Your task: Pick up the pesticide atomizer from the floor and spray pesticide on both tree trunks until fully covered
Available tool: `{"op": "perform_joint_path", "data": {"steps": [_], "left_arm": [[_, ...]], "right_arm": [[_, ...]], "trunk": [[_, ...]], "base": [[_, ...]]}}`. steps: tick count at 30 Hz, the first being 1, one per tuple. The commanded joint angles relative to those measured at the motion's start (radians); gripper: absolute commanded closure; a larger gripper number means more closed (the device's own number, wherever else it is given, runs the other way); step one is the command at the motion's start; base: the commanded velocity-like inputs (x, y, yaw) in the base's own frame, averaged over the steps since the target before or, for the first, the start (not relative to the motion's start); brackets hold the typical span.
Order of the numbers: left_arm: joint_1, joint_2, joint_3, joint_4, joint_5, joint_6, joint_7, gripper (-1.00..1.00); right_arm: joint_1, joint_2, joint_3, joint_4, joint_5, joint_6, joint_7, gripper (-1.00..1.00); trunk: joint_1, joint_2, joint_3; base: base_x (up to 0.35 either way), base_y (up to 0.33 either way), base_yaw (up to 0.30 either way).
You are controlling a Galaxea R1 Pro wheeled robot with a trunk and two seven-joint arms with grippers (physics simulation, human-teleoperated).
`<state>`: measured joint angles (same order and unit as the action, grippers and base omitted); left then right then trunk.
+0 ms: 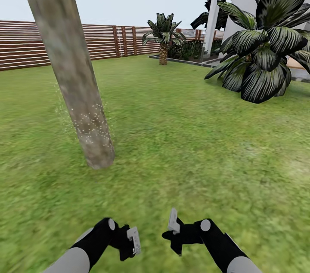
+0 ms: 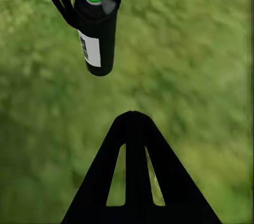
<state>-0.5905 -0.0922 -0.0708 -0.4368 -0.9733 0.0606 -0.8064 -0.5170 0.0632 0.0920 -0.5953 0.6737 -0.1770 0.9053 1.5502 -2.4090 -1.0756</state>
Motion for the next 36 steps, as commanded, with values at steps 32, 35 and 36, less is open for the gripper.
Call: {"op": "perform_joint_path", "data": {"steps": [32,35,36], "left_arm": [[-0.048,-0.049,-0.055,-0.016,0.015,0.099,-0.2,1.0],[-0.057,-0.049,-0.054,-0.016,0.02,0.09,-0.233,1.0],[-0.058,-0.049,-0.054,-0.017,0.025,0.088,-0.235,1.0]], "right_arm": [[0.0,0.066,0.0,-0.036,0.0,0.001,0.001,1.0],[0.0,0.066,0.0,-0.036,0.0,0.001,0.001,1.0],[0.0,0.066,0.0,-0.036,0.0,0.001,0.001,1.0]], "trunk": [[0.0,0.0,0.0],[0.0,0.0,0.0],[0.0,0.0,0.0]], "base": [[0.0,0.0,0.0],[0.0,0.0,0.0],[0.0,0.0,0.0]]}}
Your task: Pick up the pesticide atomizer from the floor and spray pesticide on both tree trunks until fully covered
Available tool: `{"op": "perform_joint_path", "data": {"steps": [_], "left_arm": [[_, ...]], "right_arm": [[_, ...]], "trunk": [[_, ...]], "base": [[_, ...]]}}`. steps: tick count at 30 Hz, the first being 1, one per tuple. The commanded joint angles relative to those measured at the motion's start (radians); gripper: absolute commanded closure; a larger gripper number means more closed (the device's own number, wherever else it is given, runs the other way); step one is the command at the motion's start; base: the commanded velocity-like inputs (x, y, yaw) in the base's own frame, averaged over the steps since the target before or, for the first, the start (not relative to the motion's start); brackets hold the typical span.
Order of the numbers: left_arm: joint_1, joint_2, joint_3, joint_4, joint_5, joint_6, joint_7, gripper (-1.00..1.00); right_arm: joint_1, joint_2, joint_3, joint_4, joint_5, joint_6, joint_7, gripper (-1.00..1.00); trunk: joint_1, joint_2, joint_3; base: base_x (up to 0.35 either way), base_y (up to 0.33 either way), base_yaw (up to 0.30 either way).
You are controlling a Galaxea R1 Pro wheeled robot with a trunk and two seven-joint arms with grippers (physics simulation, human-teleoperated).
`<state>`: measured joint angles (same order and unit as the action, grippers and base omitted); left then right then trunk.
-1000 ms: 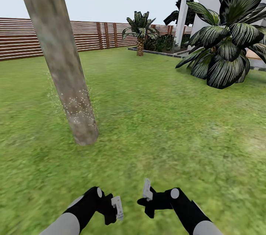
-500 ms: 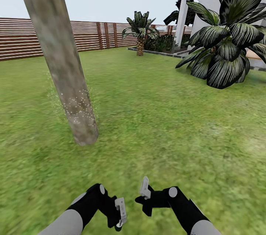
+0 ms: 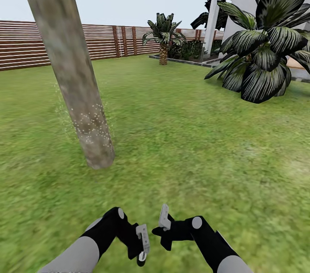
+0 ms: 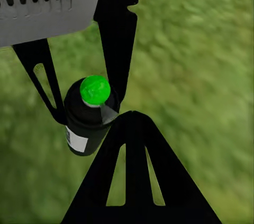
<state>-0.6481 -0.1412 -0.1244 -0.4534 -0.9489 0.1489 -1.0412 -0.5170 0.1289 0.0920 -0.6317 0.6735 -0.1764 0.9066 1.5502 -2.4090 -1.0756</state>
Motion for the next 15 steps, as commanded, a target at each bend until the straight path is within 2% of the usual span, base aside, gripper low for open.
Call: {"op": "perform_joint_path", "data": {"steps": [1,5,9,13,15], "left_arm": [[0.0,0.0,0.0,0.0,0.007,-0.001,-0.003,1.0],[-0.001,0.0,0.0,-0.001,0.026,-0.003,-0.005,1.0],[-0.001,0.0,0.0,-0.001,0.064,-0.005,-0.005,1.0],[-0.001,0.0,0.0,-0.001,0.07,-0.005,-0.005,1.0],[-0.001,0.0,0.0,-0.001,0.086,-0.005,-0.005,1.0]], "right_arm": [[0.0,0.0,0.0,0.0,0.0,0.0,0.0,1.0],[0.0,0.0,0.0,0.0,0.0,0.0,0.0,1.0],[0.0,0.0,0.0,0.0,0.0,0.0,0.0,1.0],[0.0,0.0,0.0,0.0,0.0,0.0,0.0,1.0],[0.0,0.0,0.0,0.0,0.0,0.0,0.0,1.0]], "trunk": [[0.0,0.0,0.0],[0.0,0.0,0.0],[0.0,0.0,0.0],[0.0,0.0,0.0],[0.0,0.0,0.0]], "base": [[0.0,0.0,0.0],[0.0,0.0,0.0],[0.0,0.0,0.0],[0.0,0.0,0.0],[0.0,0.0,0.0]]}}
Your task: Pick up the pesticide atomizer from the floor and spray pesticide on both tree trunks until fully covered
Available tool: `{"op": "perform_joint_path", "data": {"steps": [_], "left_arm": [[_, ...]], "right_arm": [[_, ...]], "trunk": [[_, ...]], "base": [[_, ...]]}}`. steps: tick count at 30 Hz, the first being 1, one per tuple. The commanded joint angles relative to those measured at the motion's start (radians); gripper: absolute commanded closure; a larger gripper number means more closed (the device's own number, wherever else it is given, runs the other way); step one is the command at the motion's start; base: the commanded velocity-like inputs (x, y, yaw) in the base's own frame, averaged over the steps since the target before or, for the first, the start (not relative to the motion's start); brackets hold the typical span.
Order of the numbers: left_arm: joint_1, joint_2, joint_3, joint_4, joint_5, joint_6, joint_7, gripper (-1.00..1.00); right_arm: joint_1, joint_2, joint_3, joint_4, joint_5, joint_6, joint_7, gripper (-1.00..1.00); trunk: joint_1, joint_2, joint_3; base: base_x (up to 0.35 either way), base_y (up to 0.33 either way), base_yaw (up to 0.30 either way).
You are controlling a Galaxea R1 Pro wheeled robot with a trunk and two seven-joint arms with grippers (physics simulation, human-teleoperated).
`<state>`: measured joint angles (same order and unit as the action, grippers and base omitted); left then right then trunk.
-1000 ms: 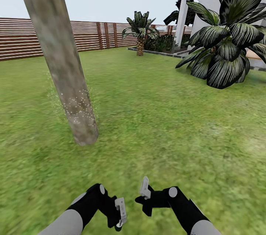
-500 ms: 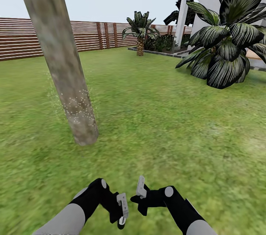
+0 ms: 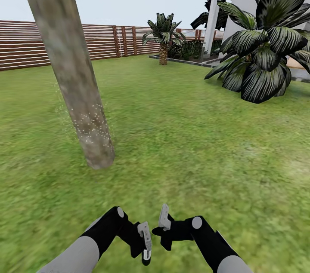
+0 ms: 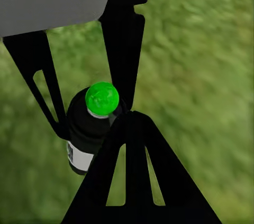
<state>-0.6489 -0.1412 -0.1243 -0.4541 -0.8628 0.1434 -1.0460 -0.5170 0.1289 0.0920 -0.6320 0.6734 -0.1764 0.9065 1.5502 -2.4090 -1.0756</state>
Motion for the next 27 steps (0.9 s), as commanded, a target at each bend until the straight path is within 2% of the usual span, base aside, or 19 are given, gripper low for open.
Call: {"op": "perform_joint_path", "data": {"steps": [1,11,22,27], "left_arm": [[0.0,0.0,0.0,0.0,0.009,0.0,-0.001,1.0],[-0.001,-0.001,0.0,-0.015,0.046,-0.001,-0.013,1.0],[-0.002,-0.002,0.0,-0.025,0.054,-0.001,-0.028,1.0],[-0.005,0.011,-0.001,-0.023,0.047,-0.001,-0.028,1.0]], "right_arm": [[0.0,0.0,0.0,0.0,0.0,0.0,0.0,1.0],[0.0,0.0,0.0,0.0,0.0,0.0,-0.001,1.0],[0.0,0.0,0.0,0.0,0.0,0.0,-0.001,1.0],[0.0,0.0,0.0,0.0,0.001,0.0,-0.001,1.0]], "trunk": [[0.0,0.0,0.0],[0.0,0.0,0.0],[0.0,0.0,0.0],[0.0,0.0,0.0]], "base": [[0.0,0.0,0.0],[0.0,0.0,0.0],[0.0,0.0,0.0],[0.0,0.0,0.0]]}}
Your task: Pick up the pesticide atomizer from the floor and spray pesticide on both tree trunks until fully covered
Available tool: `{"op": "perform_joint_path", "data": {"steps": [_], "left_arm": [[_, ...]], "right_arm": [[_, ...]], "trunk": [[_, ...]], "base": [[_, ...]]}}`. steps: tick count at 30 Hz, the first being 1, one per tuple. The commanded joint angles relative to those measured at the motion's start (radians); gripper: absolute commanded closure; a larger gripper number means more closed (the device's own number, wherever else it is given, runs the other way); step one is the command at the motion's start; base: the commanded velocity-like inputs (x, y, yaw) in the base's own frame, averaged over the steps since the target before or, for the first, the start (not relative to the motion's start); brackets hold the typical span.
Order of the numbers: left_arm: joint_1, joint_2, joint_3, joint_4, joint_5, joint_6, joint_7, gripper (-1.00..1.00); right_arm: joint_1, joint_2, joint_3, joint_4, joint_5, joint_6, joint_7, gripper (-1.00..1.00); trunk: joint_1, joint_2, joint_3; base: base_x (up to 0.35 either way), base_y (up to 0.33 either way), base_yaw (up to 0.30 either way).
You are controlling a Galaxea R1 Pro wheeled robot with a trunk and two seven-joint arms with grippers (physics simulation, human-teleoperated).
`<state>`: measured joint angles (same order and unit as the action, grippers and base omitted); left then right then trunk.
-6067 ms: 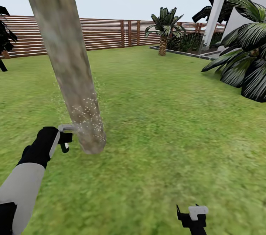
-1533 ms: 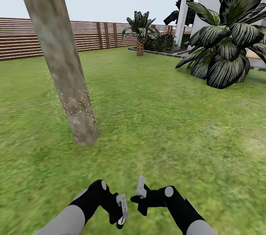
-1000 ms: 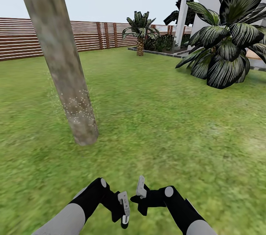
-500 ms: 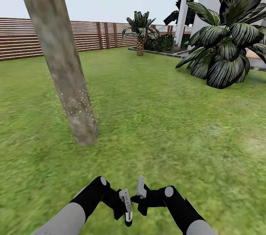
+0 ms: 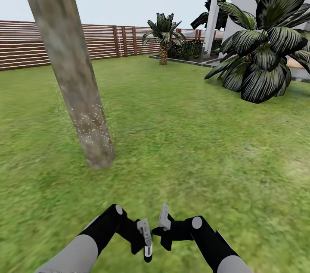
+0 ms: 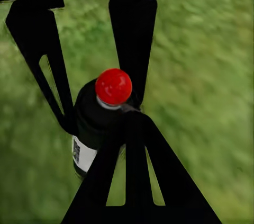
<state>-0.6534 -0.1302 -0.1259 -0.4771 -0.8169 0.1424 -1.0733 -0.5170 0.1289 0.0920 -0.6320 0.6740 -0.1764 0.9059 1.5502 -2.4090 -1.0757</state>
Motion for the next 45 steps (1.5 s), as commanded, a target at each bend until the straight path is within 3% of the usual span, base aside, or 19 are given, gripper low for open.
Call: {"op": "perform_joint_path", "data": {"steps": [1,9,12,13,14,16,19,21,22,24,26,28,29,30,32,34,36,43,45], "left_arm": [[0.0,0.004,0.0,0.0,-0.002,0.0,-0.001,1.0],[0.001,0.136,-0.001,0.002,-0.006,0.003,-0.001,1.0],[0.004,0.203,0.005,0.004,0.0,0.004,0.005,1.0],[0.005,0.216,0.012,0.004,0.003,0.004,0.01,1.0],[0.006,0.223,0.032,0.003,0.004,0.004,0.016,1.0],[0.01,0.226,0.107,0.002,0.005,0.004,0.052,1.0],[0.014,0.223,0.231,0.006,0.007,0.003,0.207,1.0],[0.017,0.219,0.319,0.015,0.018,0.003,0.307,1.0],[0.017,0.219,0.365,0.018,0.047,0.002,0.338,1.0],[0.019,0.218,0.432,0.039,0.144,-0.005,0.386,1.0],[0.031,0.22,0.454,0.088,0.237,-0.084,0.475,1.0],[0.064,0.219,0.462,0.151,0.301,-0.202,0.642,1.0],[0.083,0.218,0.465,0.194,0.326,-0.26,0.767,1.0],[0.092,0.218,0.465,0.219,0.34,-0.286,0.823,1.0],[0.133,0.218,0.466,0.29,0.41,-0.401,0.976,1.0],[0.168,0.217,0.466,0.304,0.443,-0.453,1.036,1.0],[0.189,0.217,0.466,0.316,0.459,-0.473,1.066,1.0],[0.251,0.219,0.466,0.33,0.591,-0.484,1.075,1.0],[0.252,0.219,0.465,0.33,0.595,-0.484,1.075,1.0]], "right_arm": [[0.0,0.0,0.0,0.0,0.0,0.0,0.0,1.0],[0.0,-0.001,0.0,0.001,0.001,0.0,0.0,1.0],[0.0,-0.002,-0.001,0.004,0.001,0.0,0.0,1.0],[0.0,-0.003,-0.002,0.006,0.001,0.0,-0.001,-1.0],[0.0,-0.003,-0.002,0.008,0.001,0.0,-0.001,-1.0],[0.0,-0.006,-0.003,0.009,0.001,-0.001,-0.001,-1.0],[0.001,-0.018,-0.008,0.012,-0.001,-0.003,-0.009,-1.0],[0.004,-0.024,-0.016,0.033,-0.004,-0.005,-0.067,-1.0],[0.005,-0.026,-0.041,0.066,-0.01,-0.006,-0.133,-1.0],[0.006,-0.029,-0.116,0.16,-0.026,-0.014,-0.267,-1.0],[0.006,-0.031,-0.193,0.225,-0.033,-0.057,-0.4,-1.0],[0.008,-0.034,-0.278,0.27,-0.034,-0.136,-0.528,-1.0],[0.017,-0.047,-0.331,0.304,-0.034,-0.193,-0.601,-1.0],[0.023,-0.056,-0.356,0.323,-0.035,-0.222,-0.636,-1.0],[0.053,-0.089,-0.45,0.387,-0.036,-0.342,-0.745,-1.0],[0.078,-0.098,-0.52,0.411,-0.035,-0.409,-0.809,-1.0],[0.102,-0.102,-0.56,0.42,-0.036,-0.439,-0.854,-1.0],[0.113,-0.092,-0.575,0.424,-0.035,-0.45,-0.872,-1.0],[0.114,-0.095,-0.579,0.418,-0.035,-0.451,-0.872,-1.0]], "trunk": [[0.0,0.0,0.0],[0.0,0.0,0.0],[0.0,0.0,0.0],[0.0,0.0,0.0],[0.0,0.0,0.0],[0.0,0.0,0.0],[0.0,0.0,0.0],[0.0,0.0,0.0],[0.0,0.0,0.0],[0.0,0.0,0.0],[0.0,0.0,0.0],[0.0,0.0,0.0],[0.0,0.0,0.0],[0.0,0.0,0.0],[0.0,0.0,0.0],[0.0,0.0,0.0],[0.0,0.0,0.0],[0.0,0.0,0.0],[0.0,0.0,0.0]], "base": [[0.0,0.0,0.0],[0.0,0.0,0.0],[0.0,0.0,0.0],[0.0,0.0,0.0],[0.0,0.0,0.0],[0.0,0.0,0.0],[0.0,0.0,0.0],[0.0,0.0,0.0],[0.0,0.0,0.0],[0.0,0.0,0.0],[0.0,0.0,0.0],[0.0,0.0,0.0],[0.0,0.0,0.0],[0.0,0.0,0.0],[0.0,0.0,0.0],[0.0,0.0,0.0],[0.0,0.0,0.0],[0.0,0.0,0.0],[0.0,0.0,0.0]]}}
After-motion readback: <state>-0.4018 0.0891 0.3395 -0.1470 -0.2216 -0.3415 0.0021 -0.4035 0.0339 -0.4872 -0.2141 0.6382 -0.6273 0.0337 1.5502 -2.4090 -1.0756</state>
